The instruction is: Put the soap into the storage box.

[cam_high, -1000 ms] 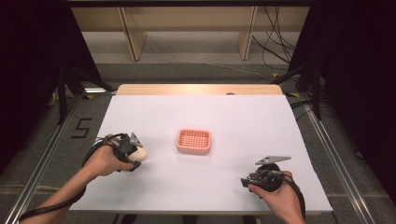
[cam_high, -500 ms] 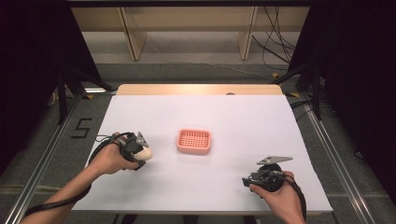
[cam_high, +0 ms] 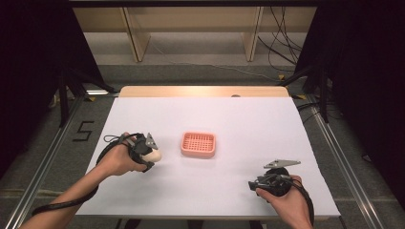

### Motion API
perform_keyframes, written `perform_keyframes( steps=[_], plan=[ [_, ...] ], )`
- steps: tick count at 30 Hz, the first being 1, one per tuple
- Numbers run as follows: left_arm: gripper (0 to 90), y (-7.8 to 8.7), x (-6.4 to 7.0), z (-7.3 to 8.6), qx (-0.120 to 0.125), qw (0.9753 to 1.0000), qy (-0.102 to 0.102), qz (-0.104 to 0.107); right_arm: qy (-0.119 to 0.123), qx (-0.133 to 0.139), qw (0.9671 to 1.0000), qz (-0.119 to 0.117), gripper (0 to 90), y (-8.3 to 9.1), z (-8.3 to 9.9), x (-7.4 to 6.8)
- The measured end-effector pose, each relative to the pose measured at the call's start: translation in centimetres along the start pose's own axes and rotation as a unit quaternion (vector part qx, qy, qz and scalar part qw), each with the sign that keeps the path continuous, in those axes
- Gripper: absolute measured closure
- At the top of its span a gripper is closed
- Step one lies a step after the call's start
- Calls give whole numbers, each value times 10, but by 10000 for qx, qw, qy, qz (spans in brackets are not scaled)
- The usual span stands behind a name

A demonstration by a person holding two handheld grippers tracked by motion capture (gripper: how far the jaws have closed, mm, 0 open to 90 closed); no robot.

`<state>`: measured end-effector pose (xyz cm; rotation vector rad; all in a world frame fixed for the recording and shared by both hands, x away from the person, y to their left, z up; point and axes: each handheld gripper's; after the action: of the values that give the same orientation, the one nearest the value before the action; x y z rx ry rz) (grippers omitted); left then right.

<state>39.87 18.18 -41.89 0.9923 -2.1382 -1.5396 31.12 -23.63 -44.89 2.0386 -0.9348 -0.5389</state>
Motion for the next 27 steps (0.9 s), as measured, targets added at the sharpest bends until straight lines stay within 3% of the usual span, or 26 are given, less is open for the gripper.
perform_keyframes(
  steps=[7,8,9,12,18,20,21,25,27],
  plan=[
    [494,-1,2,-6,27,9999,-106,-5,-62,146,9999,-23,555,-2,1,0],
    [494,-2,4,-7,59,10000,-36,37,-79,154,9998,-44,555,-2,1,-1],
    [494,-1,3,-8,10,9999,-154,0,-70,120,9999,-53,555,-1,1,0],
    [494,-2,4,-10,24,9997,-242,0,-33,-5,10000,-27,555,1,1,0],
    [494,-4,7,-13,76,9997,-234,12,-61,77,9999,-36,555,0,2,0],
    [494,-5,8,-14,35,9997,-252,44,-54,215,9992,-333,555,-1,3,2],
    [494,-4,8,-16,8,9994,-350,7,-44,201,9993,-299,555,-1,3,2],
    [494,-5,11,-18,-5,9993,-364,44,-60,203,9994,-261,555,-1,3,2],
    [494,-5,13,-17,48,9996,-261,52,-63,205,9994,-262,555,-1,3,2]
  ],
)
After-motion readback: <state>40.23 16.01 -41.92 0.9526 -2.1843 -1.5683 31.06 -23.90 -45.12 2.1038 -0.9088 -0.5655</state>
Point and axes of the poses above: each handheld gripper's, and its own axes: y roughly backward along the jaws, z roughly out of its underside, x roughly to its right, and after that the axes turned 14 degrees about y, right-handed
